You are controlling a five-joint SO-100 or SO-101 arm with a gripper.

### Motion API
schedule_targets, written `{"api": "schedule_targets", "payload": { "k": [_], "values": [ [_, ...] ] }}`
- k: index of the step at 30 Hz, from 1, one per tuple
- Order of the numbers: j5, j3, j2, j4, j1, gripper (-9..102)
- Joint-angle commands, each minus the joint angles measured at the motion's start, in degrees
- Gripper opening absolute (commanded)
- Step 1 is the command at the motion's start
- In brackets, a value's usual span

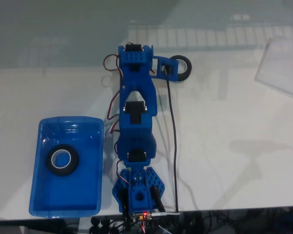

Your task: Grasp all tape and put them in the bin.

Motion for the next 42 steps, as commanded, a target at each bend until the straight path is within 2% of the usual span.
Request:
{"api": "schedule_targets", "payload": {
  "k": [1, 21, 31, 34, 42],
  "values": [
    [-1.23, -5.89, -2.37, 1.93, -0.70, 28],
    [-2.99, -26.02, -19.95, 11.51, -0.79, 27],
    [-2.90, -30.32, -24.70, 13.01, -0.62, 12],
    [-2.72, -32.34, -26.10, 13.80, -0.44, 0],
    [-2.72, -32.61, -25.31, 14.41, -0.26, 0]
  ]
}}
